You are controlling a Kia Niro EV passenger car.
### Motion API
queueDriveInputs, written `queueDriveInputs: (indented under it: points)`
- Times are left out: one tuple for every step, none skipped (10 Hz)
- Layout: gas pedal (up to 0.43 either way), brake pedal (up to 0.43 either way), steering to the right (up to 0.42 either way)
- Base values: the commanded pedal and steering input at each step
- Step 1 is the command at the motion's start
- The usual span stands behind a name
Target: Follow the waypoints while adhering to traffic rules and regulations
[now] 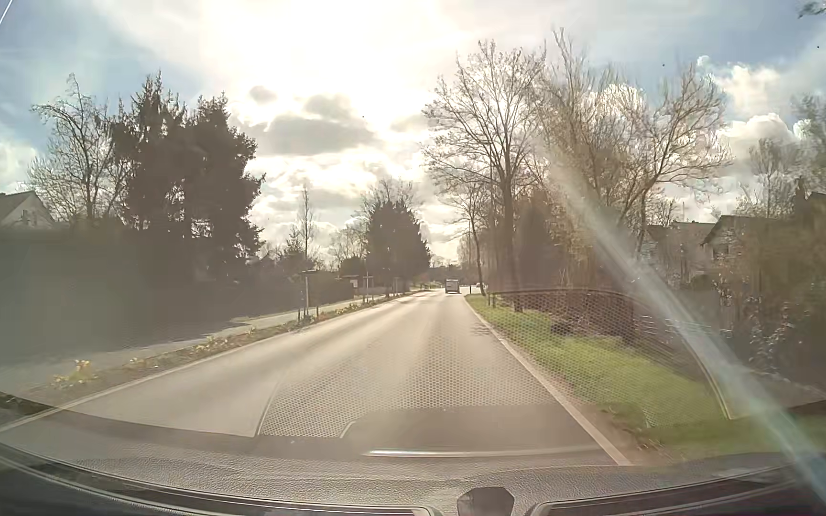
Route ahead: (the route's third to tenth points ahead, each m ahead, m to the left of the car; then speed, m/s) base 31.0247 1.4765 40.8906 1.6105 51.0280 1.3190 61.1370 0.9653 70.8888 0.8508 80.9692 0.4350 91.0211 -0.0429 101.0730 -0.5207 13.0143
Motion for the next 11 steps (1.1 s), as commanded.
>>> queueDriveInputs:
  points:
    - [0.047, 0.0, -0.001]
    - [0.047, 0.0, -0.001]
    - [0.047, 0.0, -0.001]
    - [0.047, 0.0, -0.001]
    - [0.047, 0.0, 0.0]
    - [0.047, 0.0, 0.001]
    - [0.047, 0.0, 0.002]
    - [0.047, 0.0, 0.003]
    - [0.047, 0.0, 0.003]
    - [0.047, 0.0, 0.002]
    - [0.047, 0.0, 0.002]
